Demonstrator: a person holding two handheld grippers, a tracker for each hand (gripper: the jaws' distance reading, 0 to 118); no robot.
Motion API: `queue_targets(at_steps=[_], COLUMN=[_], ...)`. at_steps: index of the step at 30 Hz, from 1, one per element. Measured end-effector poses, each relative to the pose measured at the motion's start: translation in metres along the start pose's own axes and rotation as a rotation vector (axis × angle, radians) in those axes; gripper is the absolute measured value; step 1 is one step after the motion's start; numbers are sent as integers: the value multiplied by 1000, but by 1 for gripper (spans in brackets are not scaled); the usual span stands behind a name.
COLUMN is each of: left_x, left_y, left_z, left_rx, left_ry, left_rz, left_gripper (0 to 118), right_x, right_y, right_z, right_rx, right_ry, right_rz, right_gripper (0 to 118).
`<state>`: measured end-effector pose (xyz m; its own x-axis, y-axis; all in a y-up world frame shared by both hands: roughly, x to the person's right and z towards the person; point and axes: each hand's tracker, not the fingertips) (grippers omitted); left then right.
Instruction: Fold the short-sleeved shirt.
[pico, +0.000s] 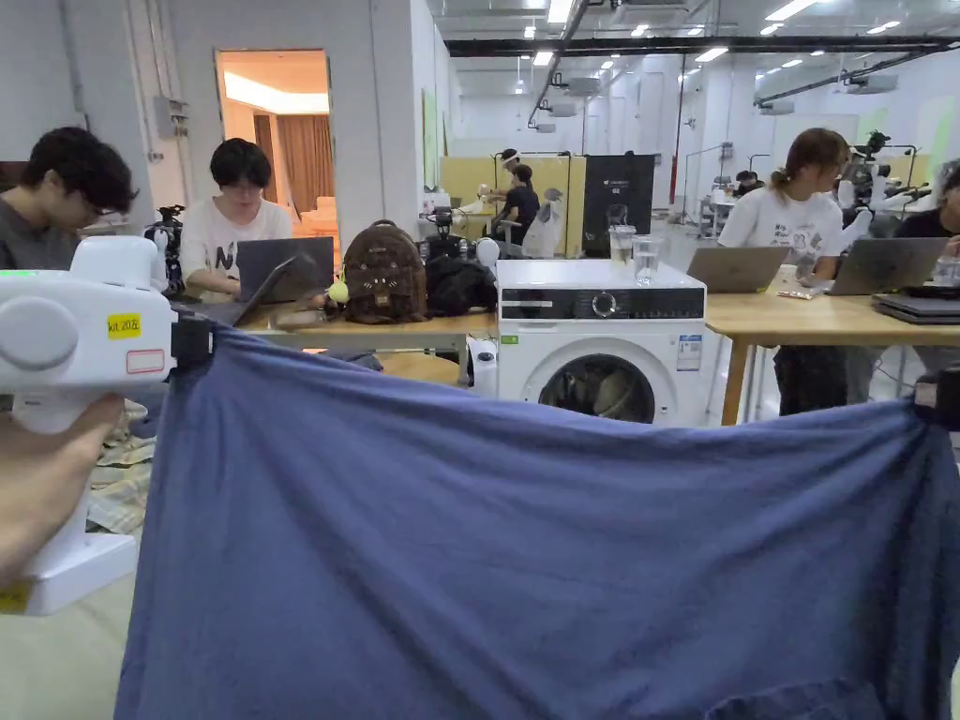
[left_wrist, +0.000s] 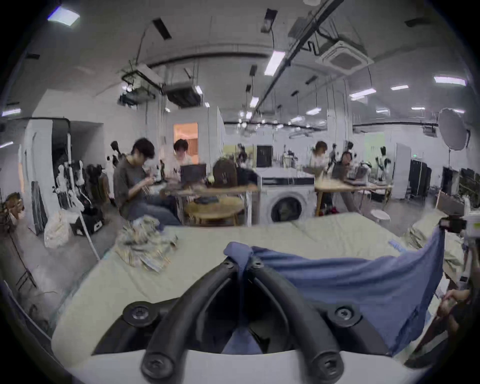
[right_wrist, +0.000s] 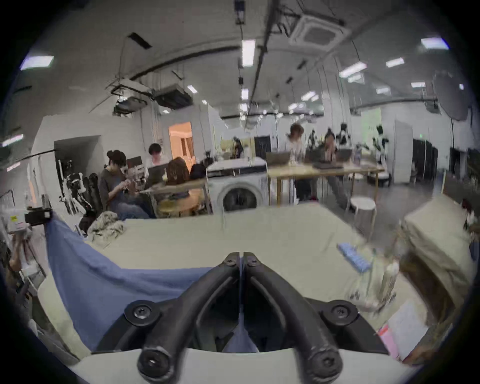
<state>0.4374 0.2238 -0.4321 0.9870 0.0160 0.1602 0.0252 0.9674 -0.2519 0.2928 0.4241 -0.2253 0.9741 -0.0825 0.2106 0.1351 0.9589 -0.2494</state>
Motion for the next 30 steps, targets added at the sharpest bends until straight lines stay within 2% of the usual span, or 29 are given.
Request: queue_targets(at_steps=[4, 11, 17, 20, 23, 30], left_x=[-13, -29, -42, -50, -44, -48], left_y=[63, 162, 189, 196, 220, 159], left_z=[-39, -100, -162, -198, -216, -253], left_rx=[74, 131, 169, 201, 205, 174], left_ry=[63, 124, 168, 193, 194, 210], left_rz=[-10, 30, 19, 2, 24, -31], left_gripper=[0, 0, 0, 0, 0, 0], right_x=[-18, -37, -51, -59, -58, -57], right_y=[75, 168, 214, 225, 241, 240], right_z=[-10, -39, -78, -99, -129, -153], right_rx=[83, 146, 176, 177, 172, 170], right_ry=[-10, -31, -57, -104, -111, -116], right_rz=[34, 34, 41, 122, 103, 80], right_gripper=[0, 0, 0, 0, 0, 0])
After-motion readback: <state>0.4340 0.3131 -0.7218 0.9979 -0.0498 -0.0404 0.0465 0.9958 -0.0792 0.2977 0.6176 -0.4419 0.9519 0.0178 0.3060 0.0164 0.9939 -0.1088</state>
